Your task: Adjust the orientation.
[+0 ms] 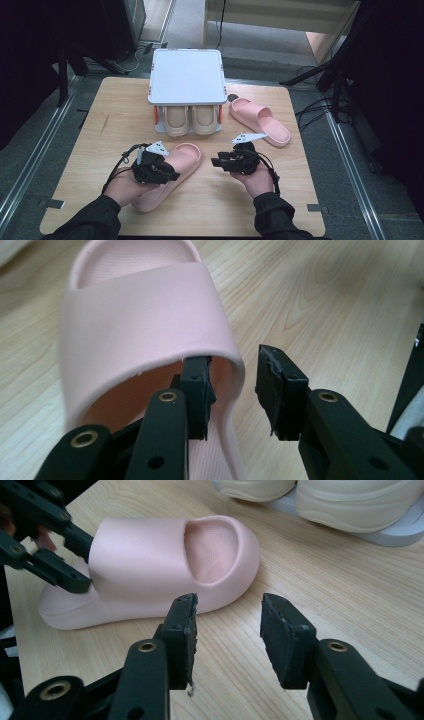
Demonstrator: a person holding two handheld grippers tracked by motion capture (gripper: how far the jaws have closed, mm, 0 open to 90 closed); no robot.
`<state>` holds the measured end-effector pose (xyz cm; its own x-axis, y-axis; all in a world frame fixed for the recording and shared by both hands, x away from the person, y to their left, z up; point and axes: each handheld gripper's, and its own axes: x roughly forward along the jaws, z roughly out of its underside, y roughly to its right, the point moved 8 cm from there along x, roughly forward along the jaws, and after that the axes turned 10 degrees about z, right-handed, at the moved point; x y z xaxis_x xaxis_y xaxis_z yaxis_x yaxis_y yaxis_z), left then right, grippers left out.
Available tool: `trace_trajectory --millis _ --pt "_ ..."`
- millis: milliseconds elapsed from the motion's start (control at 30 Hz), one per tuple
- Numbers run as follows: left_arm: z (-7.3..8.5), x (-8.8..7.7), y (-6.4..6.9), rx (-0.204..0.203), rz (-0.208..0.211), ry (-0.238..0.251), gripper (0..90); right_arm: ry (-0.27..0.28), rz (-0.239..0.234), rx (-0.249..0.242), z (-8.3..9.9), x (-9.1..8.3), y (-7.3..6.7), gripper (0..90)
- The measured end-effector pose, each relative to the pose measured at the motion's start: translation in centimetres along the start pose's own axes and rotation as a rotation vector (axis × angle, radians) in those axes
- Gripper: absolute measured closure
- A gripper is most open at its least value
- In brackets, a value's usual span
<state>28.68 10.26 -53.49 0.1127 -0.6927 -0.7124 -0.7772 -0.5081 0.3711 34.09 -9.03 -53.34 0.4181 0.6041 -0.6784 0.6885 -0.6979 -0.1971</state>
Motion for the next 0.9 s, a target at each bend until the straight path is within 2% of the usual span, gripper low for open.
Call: trace_trajectory --millis 67,100,133,167,200,233,267,300,333,367,400,433,467,500,533,567,600,700,767,800,900 --pt "0.0 -0.7 0.1 0.005 0.006 0.002 66.4 -0.011 0.002 -0.002 0.3 0.2 -0.2 62.2" --pt "0.0 -1.4 0.0 0.016 0.005 0.014 72.6 -0.02 0.001 -0.005 0.6 0.5 -0.7 67.3" --pt "0.0 -1.9 0.0 0.007 0.019 0.031 74.8 -0.023 0.004 -0.009 0.7 0.6 -0.9 69.6" --pt "0.0 -1.9 0.0 0.007 0.019 0.031 76.5 -0.023 0.004 -0.009 0.7 0.6 -0.9 69.6" --pt "0.0 -2.6 -0.1 0.006 0.019 0.051 76.5 -0.024 0.004 -0.014 0.7 0.7 -1.1 71.2" --pt "0.2 -3.4 -0.4 0.011 0.005 0.068 80.6 -0.01 0.004 -0.019 0.5 1.0 -1.7 75.2" --pt "0.2 -3.4 -0.4 0.011 0.005 0.068 81.7 -0.01 0.004 -0.019 0.5 1.0 -1.7 75.2" --pt "0.3 -4.0 -1.0 0.006 -0.019 0.076 81.7 -0.006 -0.004 -0.016 0.4 1.1 -1.9 76.4" --pt "0.5 -4.4 -1.5 -0.012 -0.026 0.089 83.8 -0.002 -0.012 -0.014 0.4 1.4 -2.2 79.4" --pt "0.8 -4.9 -2.8 -0.045 -0.058 0.099 85.2 -0.007 -0.024 -0.009 0.4 1.8 -2.8 82.3" --pt "0.8 -4.9 -2.8 -0.045 -0.058 0.099 85.5 -0.013 -0.031 -0.005 0.5 2.1 -3.0 82.7" --pt "1.4 -5.2 -4.2 -0.093 -0.075 0.102 85.5 -0.025 -0.04 -0.009 0.6 2.5 -3.4 82.6" --pt "1.4 -5.2 -4.2 -0.093 -0.075 0.102 85.6 -0.025 -0.04 -0.009 0.6 2.5 -3.4 82.6" --pt "1.7 -5.3 -5.2 -0.102 -0.103 0.125 85.4 -0.051 -0.041 -0.037 0.9 3.3 -4.1 82.7" --pt "1.7 -5.3 -5.2 -0.102 -0.103 0.125 85.4 -0.051 -0.041 -0.037 0.9 3.3 -4.1 82.7" --pt "2.0 -4.9 -6.1 -0.118 -0.126 0.116 85.5 -0.066 -0.049 -0.06 1.2 4.1 -4.8 83.4" --pt "2.1 -4.6 -6.7 -0.127 -0.142 0.112 85.5 -0.072 -0.056 -0.064 1.3 4.3 -5.1 83.4" --pt "2.3 -3.7 -7.7 -0.148 -0.147 0.094 85.5 -0.096 -0.067 -0.071 1.5 5.2 -5.8 83.3" --pt "2.5 -2.7 -8.0 -0.158 -0.14 0.067 85.2 -0.106 -0.069 -0.081 1.6 5.7 -6.0 82.4" --pt "2.5 -2.3 -7.8 -0.16 -0.123 0.061 84.8 -0.108 -0.068 -0.083 1.6 5.9 -6.0 81.5" --pt "3.0 -1.7 -7.1 -0.153 -0.106 0.037 85.4 -0.107 -0.048 -0.095 1.5 6.5 -5.6 81.0"
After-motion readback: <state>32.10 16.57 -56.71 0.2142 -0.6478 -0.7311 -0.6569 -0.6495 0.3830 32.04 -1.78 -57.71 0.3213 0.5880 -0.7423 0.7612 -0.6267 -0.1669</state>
